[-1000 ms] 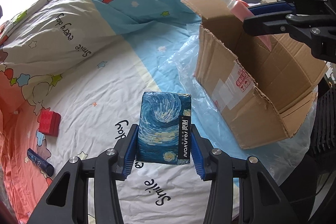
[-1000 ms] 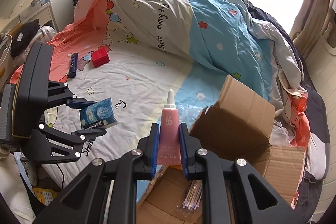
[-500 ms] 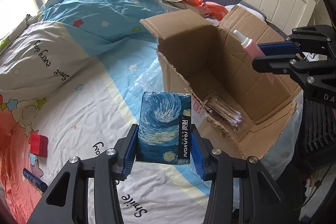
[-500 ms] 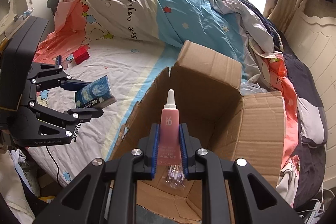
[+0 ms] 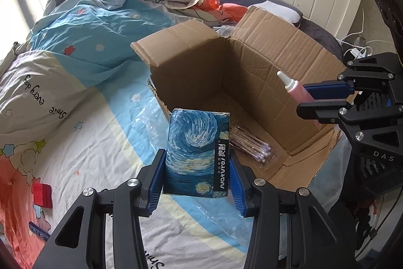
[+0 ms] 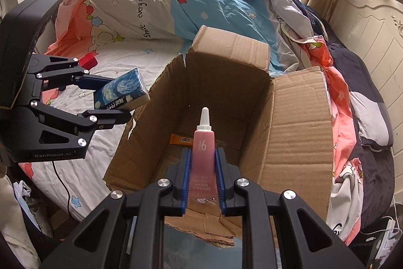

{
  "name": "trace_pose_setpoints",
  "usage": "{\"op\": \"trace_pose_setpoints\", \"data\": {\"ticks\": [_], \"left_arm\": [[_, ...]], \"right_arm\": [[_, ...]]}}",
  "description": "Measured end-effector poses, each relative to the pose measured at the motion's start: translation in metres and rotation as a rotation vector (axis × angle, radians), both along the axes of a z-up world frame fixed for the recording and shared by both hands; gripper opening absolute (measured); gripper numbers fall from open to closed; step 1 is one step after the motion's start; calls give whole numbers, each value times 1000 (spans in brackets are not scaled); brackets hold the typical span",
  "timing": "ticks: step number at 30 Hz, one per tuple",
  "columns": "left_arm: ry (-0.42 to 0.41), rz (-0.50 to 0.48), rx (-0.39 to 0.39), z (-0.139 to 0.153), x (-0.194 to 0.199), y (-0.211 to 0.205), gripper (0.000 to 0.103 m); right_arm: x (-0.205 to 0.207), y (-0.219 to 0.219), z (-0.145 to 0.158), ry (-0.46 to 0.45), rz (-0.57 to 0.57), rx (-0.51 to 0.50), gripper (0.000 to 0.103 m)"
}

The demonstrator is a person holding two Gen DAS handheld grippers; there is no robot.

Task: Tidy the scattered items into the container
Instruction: 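Carry the tissue pack and pink tube with both grippers over the cardboard box, then open both grippers to drop the tissue pack and pink tube into the box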

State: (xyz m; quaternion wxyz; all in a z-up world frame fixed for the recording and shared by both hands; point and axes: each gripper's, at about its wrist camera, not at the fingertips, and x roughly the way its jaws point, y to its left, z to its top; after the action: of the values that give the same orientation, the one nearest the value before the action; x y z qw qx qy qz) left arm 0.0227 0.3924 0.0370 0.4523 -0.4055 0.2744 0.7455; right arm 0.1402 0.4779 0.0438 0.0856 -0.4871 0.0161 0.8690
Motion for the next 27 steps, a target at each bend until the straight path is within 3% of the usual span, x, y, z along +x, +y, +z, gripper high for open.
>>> {"op": "trace_pose_setpoints", "data": {"ticks": [17, 27], "left_arm": [[19, -80, -22, -8, 13, 37, 47], [-1, -76, -42, -25, 11, 47, 47]], "right_arm": [[21, 11, -24, -21, -36, -42, 18], [21, 3, -30, -27, -14, -48, 18]]}}
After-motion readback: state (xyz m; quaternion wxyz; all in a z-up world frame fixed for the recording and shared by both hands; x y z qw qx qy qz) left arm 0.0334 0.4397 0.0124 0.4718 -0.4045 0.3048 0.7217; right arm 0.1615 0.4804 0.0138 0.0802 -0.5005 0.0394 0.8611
